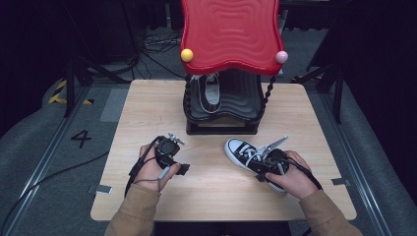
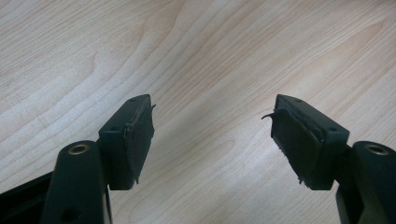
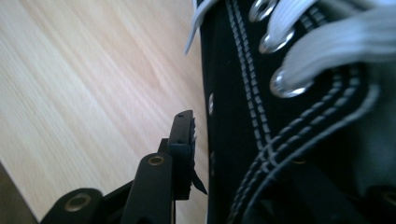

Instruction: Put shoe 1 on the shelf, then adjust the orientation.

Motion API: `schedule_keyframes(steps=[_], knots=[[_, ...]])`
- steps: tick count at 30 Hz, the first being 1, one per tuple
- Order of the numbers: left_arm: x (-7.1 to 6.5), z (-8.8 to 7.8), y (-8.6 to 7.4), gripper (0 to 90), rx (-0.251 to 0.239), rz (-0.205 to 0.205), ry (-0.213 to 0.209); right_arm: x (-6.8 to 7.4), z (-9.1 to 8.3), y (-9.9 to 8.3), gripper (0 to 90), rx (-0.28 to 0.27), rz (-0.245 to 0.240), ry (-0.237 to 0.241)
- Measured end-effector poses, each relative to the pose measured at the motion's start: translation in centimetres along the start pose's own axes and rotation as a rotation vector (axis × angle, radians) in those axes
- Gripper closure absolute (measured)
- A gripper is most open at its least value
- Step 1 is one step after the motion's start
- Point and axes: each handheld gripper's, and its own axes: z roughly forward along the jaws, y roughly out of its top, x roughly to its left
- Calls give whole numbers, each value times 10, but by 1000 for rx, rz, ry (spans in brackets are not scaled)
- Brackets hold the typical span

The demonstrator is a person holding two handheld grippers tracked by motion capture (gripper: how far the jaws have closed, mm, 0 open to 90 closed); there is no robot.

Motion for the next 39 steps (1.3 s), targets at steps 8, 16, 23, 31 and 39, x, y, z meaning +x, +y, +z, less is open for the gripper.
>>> schedule_keyframes(steps=[8, 16, 23, 31, 39], knots=[[2, 0, -1, 303, 2, -2, -2, 2, 11, 2, 688, -87, 0, -40], [3, -1, -2, 303, 1, -4, -4, -2, 17, 6, 717, -153, 32, -9], [6, -2, -3, 302, -4, -14, -7, -1, 14, 7, 783, -173, 17, -10], [8, -1, -3, 302, -1, -17, -10, 8, -1, 8, 859, -238, 0, -57], [16, -4, -6, 300, -10, -43, -8, 15, -25, 8, 857, -283, -12, -38]])
